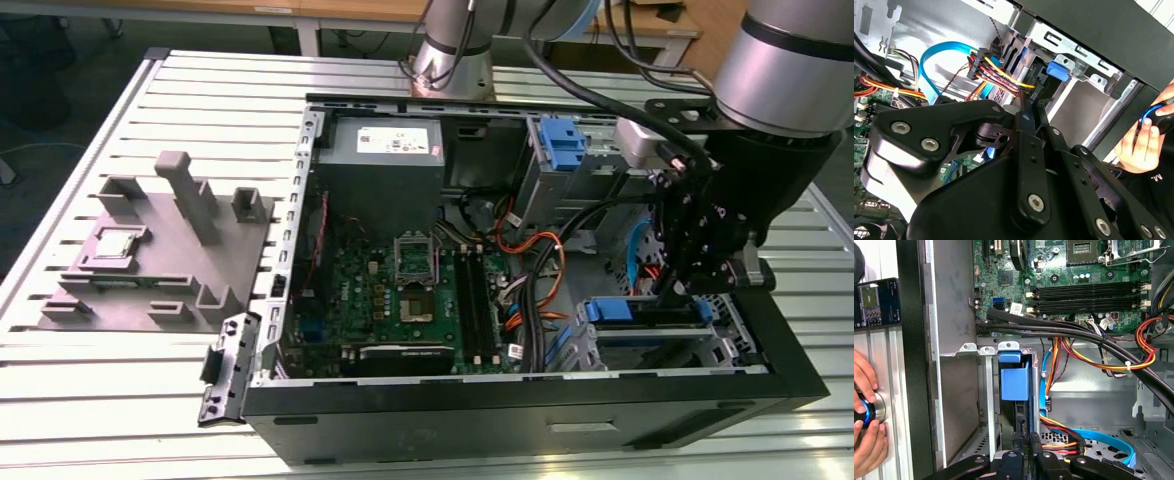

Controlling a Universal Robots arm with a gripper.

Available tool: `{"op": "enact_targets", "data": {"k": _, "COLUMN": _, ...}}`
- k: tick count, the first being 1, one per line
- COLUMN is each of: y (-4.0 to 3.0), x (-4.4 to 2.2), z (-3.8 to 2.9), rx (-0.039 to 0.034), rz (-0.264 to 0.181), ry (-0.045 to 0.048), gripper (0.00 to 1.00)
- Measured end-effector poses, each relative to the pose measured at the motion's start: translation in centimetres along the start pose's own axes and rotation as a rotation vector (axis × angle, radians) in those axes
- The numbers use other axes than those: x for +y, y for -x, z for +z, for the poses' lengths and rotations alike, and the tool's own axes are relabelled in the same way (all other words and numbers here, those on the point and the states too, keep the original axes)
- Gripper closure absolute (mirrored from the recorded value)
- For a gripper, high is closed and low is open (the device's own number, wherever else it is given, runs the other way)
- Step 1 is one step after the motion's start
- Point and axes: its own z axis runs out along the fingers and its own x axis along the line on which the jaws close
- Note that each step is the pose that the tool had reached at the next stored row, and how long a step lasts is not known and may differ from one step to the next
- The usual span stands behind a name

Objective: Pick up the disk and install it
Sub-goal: 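Insert the first disk wire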

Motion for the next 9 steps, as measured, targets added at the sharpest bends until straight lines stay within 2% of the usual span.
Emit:
{"op": "enact_targets", "data": {"k": 6, "y": -0.04, "x": -0.01, "z": -0.19, "rx": -0.0003, "rz": 0.0, "ry": 0.0, "gripper": 0.83}}
{"op": "enact_targets", "data": {"k": 9, "y": -0.2, "x": -0.02, "z": -0.17, "rx": -0.0038, "rz": 0.0, "ry": 0.0002, "gripper": 0.83}}
